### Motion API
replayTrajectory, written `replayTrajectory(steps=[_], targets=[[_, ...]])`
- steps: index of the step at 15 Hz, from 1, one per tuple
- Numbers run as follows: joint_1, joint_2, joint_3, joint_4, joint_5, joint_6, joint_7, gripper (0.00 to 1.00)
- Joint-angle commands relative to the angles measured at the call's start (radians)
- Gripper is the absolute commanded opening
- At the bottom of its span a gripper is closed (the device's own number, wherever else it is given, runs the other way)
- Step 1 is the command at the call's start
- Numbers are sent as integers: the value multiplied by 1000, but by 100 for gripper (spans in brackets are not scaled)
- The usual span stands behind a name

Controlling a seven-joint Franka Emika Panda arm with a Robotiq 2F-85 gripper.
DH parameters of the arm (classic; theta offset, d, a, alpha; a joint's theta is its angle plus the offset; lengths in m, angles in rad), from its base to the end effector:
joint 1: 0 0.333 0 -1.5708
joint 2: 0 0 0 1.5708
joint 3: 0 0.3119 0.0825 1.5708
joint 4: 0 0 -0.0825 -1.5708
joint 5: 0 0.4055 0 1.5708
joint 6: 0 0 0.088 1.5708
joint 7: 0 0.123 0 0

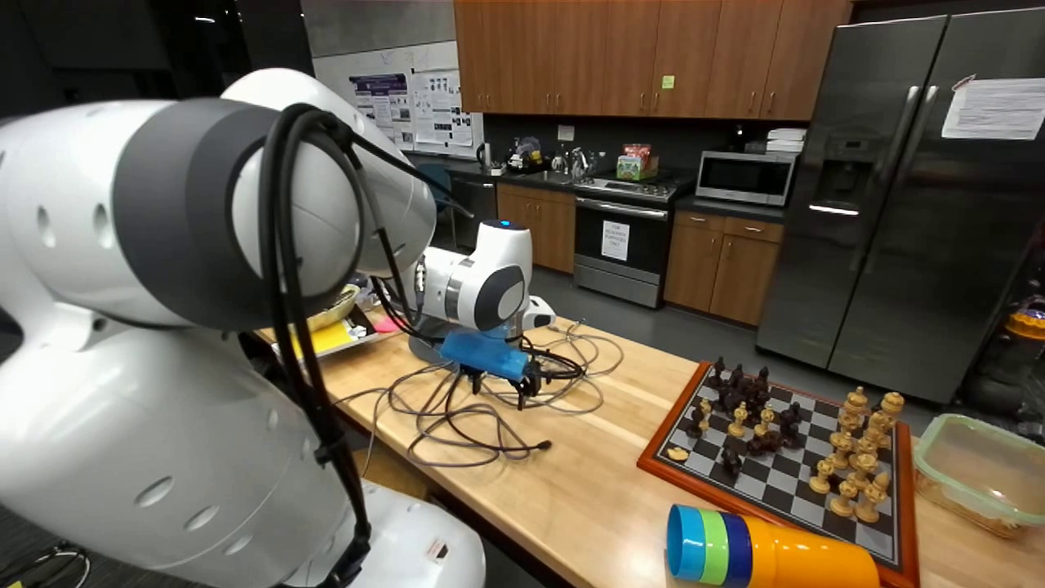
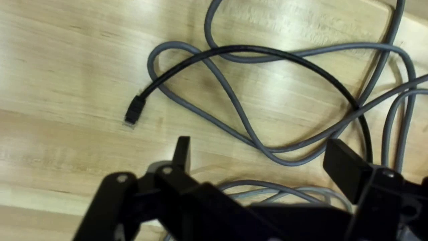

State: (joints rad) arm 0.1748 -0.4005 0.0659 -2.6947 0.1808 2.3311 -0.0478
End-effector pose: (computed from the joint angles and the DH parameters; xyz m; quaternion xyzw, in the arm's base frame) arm 0.3934 0.0995 0.3260 -0.9951 -0.0805 -0.0136 0.0553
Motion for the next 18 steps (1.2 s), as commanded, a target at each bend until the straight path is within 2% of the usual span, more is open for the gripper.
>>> replayTrajectory(steps=[1, 5, 9, 18], targets=[[-46, 46, -4, -23, 37, 126, 101, 100], [-92, 110, -14, -26, 6, 174, 118, 100], [-116, 143, -22, -24, 1, 167, 117, 100], [-119, 124, -9, -35, -63, 143, 143, 100]])
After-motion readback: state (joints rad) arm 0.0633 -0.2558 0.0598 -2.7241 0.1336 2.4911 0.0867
